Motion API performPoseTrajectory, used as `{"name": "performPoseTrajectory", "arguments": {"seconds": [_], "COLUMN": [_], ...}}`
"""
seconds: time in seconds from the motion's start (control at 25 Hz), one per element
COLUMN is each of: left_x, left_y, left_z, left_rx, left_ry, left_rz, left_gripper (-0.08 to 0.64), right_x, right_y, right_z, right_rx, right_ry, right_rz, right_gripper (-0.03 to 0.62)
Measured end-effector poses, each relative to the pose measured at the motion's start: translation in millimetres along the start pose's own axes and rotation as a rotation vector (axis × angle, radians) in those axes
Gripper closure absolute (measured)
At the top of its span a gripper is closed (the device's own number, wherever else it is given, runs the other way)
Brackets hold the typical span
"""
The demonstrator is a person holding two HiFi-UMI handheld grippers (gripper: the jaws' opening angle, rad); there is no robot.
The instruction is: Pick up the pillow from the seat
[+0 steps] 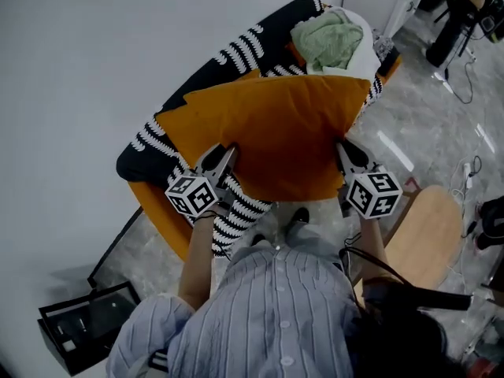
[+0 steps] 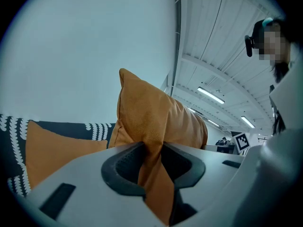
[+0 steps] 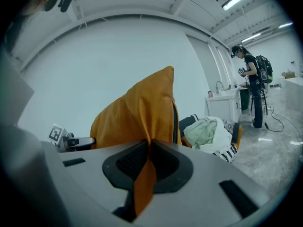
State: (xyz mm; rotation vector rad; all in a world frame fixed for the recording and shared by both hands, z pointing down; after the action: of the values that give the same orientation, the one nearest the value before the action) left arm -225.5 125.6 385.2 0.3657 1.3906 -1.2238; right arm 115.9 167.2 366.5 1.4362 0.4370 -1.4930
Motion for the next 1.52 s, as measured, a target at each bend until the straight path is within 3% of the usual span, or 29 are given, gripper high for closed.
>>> {"name": "performPoseTrajectory", "arguments": {"seconds": [0.44,0.92,1.24,1.52], "left_x": [25,14,-4,-25], "left_y": [-56,-96,-88,-53], "left_z": [-100,-197,-238,-267], "left_rx": [0.004,-0.024,-0.027,0.021], "left_ry": [0.059,0.071,0.077,0.094], "left_rz": [0.001,-0.021,-0.037,-0.037], "left_gripper": [0.437,0.437,0.439,0.439], "right_x": [-15,-60,-82,-90], "right_y": [-105,-202,-231,-228], "right_z": [26,14,-16,-50], "right_rx": [0.023,0.002,-0.013,0.037], "right_ry": [0.011,0.009,0.000,-0.021], "right_rz": [-0.020,-0.017,-0.014,-0.001], "right_gripper": [0.552,0.552,0.554,0.554]}}
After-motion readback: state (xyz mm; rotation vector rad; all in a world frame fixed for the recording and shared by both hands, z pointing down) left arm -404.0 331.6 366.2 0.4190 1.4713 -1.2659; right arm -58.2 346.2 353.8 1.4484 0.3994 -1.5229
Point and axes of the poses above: the fingertips, and each gripper's own axes: z forward along the fingers, y to its right, x out of its top, the point moved 7 cm from there along -z, backward along the fingers, and after that the axes turned 10 degrees about x, right-handed, at the moved point
